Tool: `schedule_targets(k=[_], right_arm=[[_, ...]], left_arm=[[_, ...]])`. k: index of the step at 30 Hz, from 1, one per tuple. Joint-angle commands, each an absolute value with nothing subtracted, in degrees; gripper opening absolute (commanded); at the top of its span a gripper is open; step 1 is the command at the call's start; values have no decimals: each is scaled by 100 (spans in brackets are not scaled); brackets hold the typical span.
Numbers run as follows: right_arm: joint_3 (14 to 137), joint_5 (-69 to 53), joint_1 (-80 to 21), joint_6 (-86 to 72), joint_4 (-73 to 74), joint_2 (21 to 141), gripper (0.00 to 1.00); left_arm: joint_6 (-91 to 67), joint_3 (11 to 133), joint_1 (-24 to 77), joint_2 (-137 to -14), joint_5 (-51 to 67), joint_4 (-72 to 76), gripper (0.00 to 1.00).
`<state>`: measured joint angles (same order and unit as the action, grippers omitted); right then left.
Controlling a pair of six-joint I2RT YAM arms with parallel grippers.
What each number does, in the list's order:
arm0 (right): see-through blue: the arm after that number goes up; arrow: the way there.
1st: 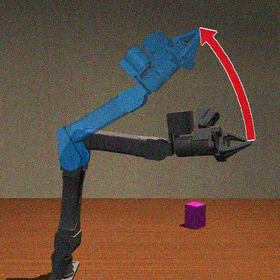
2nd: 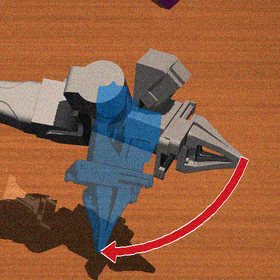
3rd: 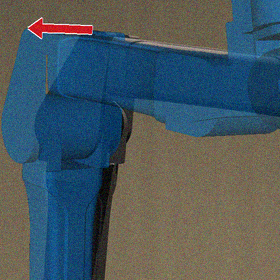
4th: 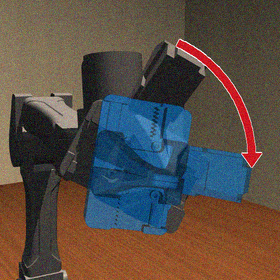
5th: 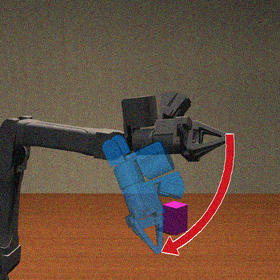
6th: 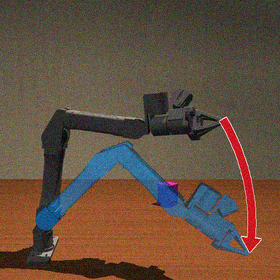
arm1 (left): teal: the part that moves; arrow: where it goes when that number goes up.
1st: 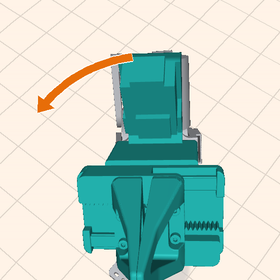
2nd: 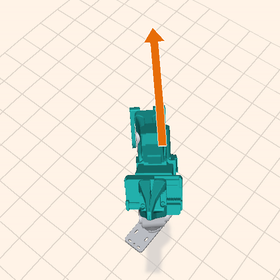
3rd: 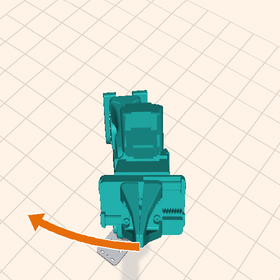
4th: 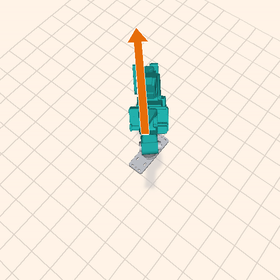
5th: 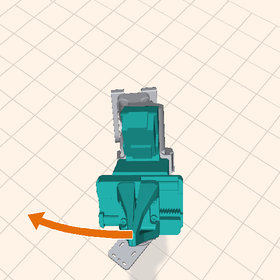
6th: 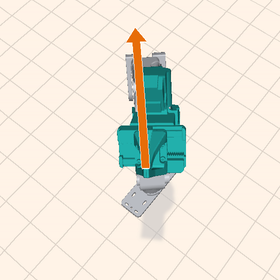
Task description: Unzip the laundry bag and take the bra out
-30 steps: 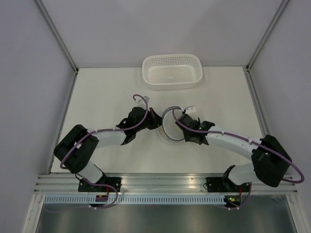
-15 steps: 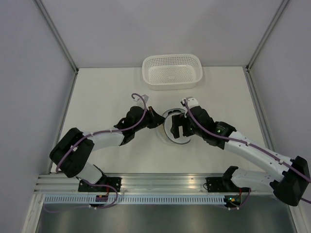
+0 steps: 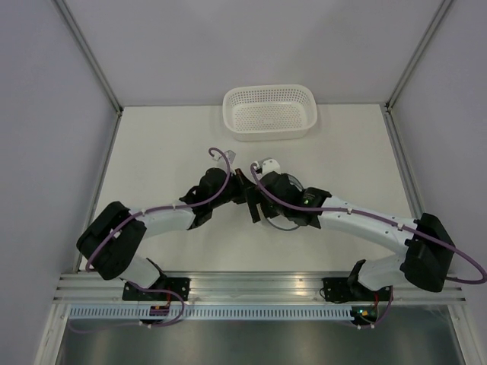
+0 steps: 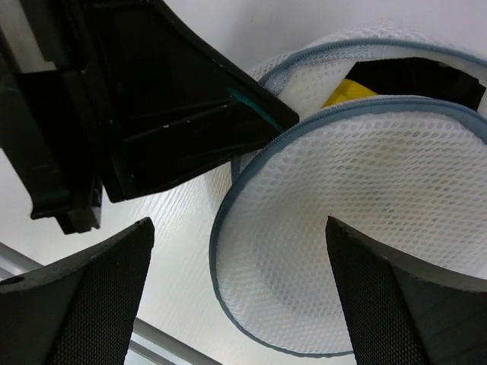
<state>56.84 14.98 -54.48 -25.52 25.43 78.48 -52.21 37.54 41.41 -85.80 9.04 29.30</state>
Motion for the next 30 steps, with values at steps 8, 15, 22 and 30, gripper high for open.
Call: schedule_targets(k=[8, 15, 22, 30], right_arm=[[6574, 4780, -5827, -3785, 4595, 8473, 98], [6591, 5879, -5731, -4928, 5746, 8007, 98], [6776, 6759, -5520, -5871, 6873, 7735, 98], [6171, 4884, -5476, -3887, 4059, 6674, 98]], left_arm=[[-5327, 3665, 4184, -8113, 836, 2928, 2], [-5116, 3419, 4175, -7682, 519, 2488, 2], [-4983, 3252, 4175, -7392, 422, 2162, 2], [-4904, 3068, 4175, -7470, 764, 2347, 2]])
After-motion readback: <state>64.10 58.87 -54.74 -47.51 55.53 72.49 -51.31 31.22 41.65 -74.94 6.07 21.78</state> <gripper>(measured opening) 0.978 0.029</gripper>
